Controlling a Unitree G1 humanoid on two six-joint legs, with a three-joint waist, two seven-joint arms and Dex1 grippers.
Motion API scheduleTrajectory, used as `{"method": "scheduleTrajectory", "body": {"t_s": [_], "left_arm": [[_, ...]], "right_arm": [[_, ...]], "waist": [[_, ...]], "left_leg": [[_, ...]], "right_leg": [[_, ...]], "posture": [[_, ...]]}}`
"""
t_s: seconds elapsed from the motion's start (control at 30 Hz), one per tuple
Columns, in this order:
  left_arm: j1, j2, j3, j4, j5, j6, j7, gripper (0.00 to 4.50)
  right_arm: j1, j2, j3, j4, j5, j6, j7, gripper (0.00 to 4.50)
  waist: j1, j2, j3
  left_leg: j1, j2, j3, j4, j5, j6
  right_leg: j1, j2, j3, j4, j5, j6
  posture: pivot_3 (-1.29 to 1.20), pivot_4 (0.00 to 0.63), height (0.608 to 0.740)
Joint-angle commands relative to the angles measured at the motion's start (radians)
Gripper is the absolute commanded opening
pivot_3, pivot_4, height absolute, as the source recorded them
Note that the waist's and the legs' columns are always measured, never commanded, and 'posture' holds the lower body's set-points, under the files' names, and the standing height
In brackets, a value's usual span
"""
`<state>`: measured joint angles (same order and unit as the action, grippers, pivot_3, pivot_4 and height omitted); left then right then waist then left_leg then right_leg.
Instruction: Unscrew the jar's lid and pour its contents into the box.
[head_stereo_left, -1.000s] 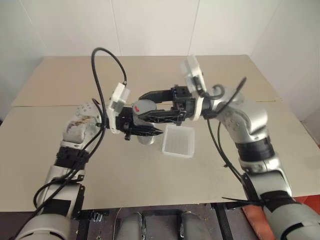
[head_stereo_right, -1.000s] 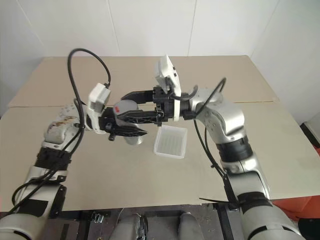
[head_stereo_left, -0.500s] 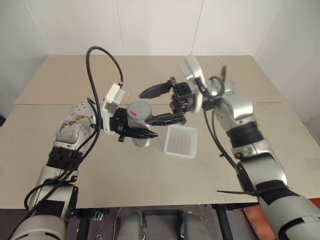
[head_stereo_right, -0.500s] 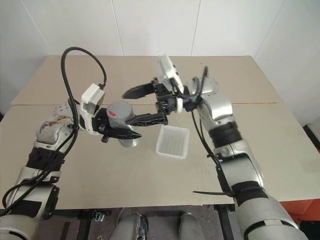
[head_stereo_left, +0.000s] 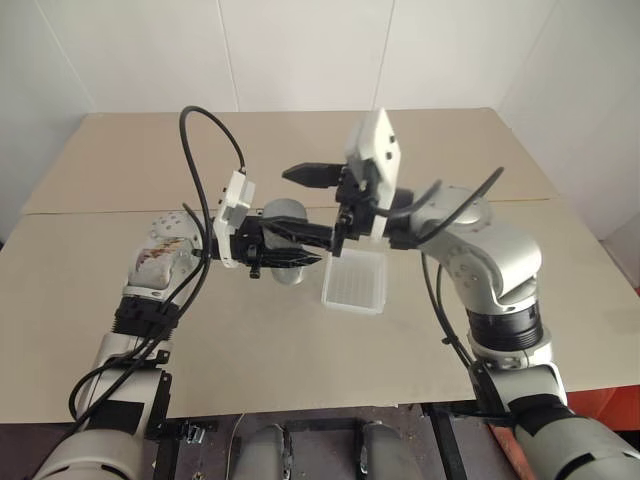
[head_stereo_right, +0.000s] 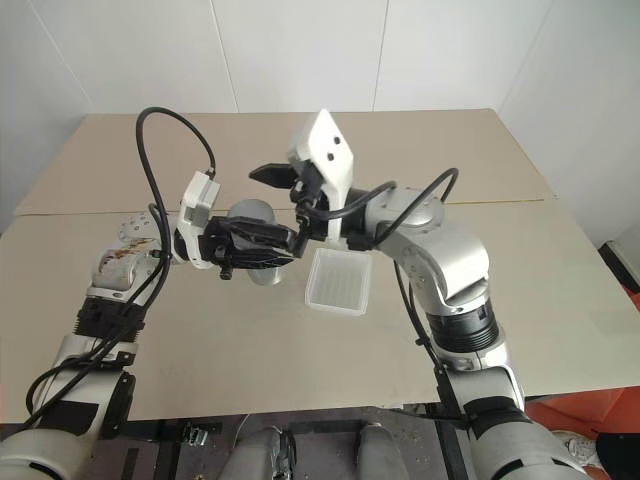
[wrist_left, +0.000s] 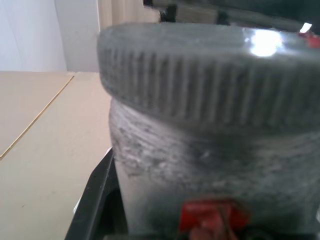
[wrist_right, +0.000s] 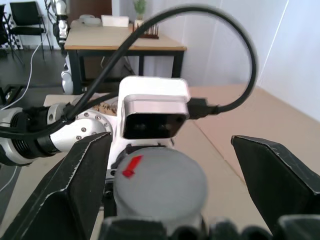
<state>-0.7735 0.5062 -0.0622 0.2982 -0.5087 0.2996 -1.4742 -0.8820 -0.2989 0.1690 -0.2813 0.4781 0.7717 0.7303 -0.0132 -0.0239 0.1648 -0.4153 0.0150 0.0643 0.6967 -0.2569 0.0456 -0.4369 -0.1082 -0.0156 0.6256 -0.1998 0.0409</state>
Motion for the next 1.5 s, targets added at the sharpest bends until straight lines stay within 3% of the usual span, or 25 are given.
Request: {"method": "scheduleTrajectory", "body": {"t_s": [0.03,0.27,0.77,1.1,1.5], "left_arm": [[-0.019,0.002,0.018,-0.017,0.003,-0.019,0.004,1.97],[-0.012,0.015,0.033,-0.027,0.003,-0.017,0.008,1.97],[0.035,0.098,0.075,-0.074,-0.029,0.015,-0.027,1.97],[-0.008,0.011,0.045,-0.028,0.0,-0.005,0.017,1.97],[-0.032,-0.019,0.039,0.008,0.022,-0.029,0.012,1.97]], "right_arm": [[-0.036,0.006,0.027,0.022,-0.045,0.002,-0.042,4.46],[-0.043,-0.017,0.004,0.059,-0.061,-0.002,-0.057,4.46],[0.042,-0.209,-0.183,0.058,0.045,-0.015,0.0,4.46],[0.009,-0.099,-0.091,-0.105,0.131,0.048,-0.027,4.46],[-0.079,-0.012,0.035,0.024,-0.007,0.019,-0.095,4.46]], "waist": [[0.001,0.0,0.0],[-0.001,0.0,0.0],[0.0,0.0,0.0],[-0.001,0.0,0.0],[-0.002,0.0,0.0]], "left_leg": [[0.0,0.0,0.0,0.0,0.0,0.0],[0.0,0.0,0.0,0.0,0.0,0.0],[0.0,0.0,0.0,0.0,0.0,0.001],[0.0,0.0,0.0,0.0,0.0,0.001],[0.0,0.0,0.0,0.0,0.0,0.001]], "right_leg": [[0.0,0.0,0.0,0.0,0.0,0.0],[0.0,0.0,0.0,-0.001,0.0,0.0],[0.0,0.0,0.0,-0.001,0.0,0.0],[0.0,0.0,0.0,-0.001,0.0,0.0],[0.0,0.0,0.0,-0.001,0.0,0.0]], "posture": [[0.0,0.15,0.74],[0.0,0.15,0.74],[0.0,0.15,0.74],[0.0,0.15,0.74],[0.0,0.15,0.74]]}}
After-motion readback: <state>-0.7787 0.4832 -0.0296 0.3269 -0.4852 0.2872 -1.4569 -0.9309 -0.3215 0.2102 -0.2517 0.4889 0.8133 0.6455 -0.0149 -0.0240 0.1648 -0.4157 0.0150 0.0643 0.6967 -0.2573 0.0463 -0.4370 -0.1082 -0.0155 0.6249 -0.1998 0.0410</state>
